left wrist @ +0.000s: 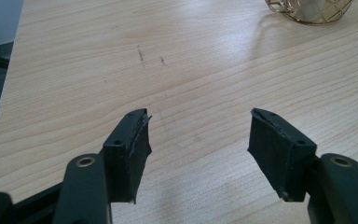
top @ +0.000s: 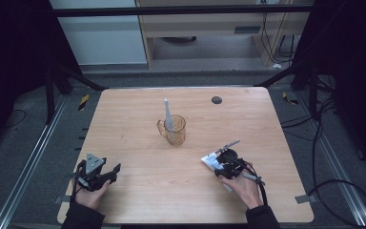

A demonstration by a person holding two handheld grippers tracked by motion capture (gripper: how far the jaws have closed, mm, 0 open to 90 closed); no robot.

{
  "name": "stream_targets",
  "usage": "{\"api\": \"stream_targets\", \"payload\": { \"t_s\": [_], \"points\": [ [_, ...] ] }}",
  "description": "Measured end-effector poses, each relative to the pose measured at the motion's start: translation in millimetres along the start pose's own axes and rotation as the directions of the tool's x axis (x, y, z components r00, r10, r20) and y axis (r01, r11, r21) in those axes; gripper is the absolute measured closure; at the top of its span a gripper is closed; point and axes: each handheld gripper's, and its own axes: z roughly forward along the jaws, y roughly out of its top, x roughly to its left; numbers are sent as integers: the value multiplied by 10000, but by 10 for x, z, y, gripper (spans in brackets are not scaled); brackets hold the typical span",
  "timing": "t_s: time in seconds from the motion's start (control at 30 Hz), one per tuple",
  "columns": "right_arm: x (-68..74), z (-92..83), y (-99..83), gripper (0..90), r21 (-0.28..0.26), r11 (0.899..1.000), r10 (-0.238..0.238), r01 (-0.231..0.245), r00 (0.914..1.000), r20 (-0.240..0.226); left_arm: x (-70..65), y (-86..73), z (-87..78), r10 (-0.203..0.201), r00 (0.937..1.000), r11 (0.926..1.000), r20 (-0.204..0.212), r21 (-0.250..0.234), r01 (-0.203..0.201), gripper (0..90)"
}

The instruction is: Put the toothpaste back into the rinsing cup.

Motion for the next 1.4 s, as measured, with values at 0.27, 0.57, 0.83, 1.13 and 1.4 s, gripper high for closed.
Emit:
{"api": "stream_targets", "payload": {
  "t_s": [0.27, 0.57, 0.83, 1.13, 1.4],
  "points": [
    [40, -76, 5, 689, -308, 9993, -233, 223, 9992, -324, 5, 1, -7, -5, 10000, 10000, -16, -39, 4, 371],
    [57, -345, 31, 693, -2245, 9745, -174, 48, 9984, -543, 0, 2, -4, -26, 10000, 10000, -24, -19, 26, 370],
    [33, -568, 71, 692, -4753, 8794, 152, -294, 9993, -337, -6, 1, -2, -34, 10000, 10000, -25, -28, 34, 369],
    [68, -737, 198, 692, -6570, 7518, 490, -563, 9984, -295, -5, -1, -2, -87, 10000, 9999, -41, -83, 86, 370],
    [126, -796, 378, 692, -7505, 6574, 732, -675, 9970, -256, 3, -4, -2, -146, 9999, 9998, -60, -147, 146, 371]
  ]
}}
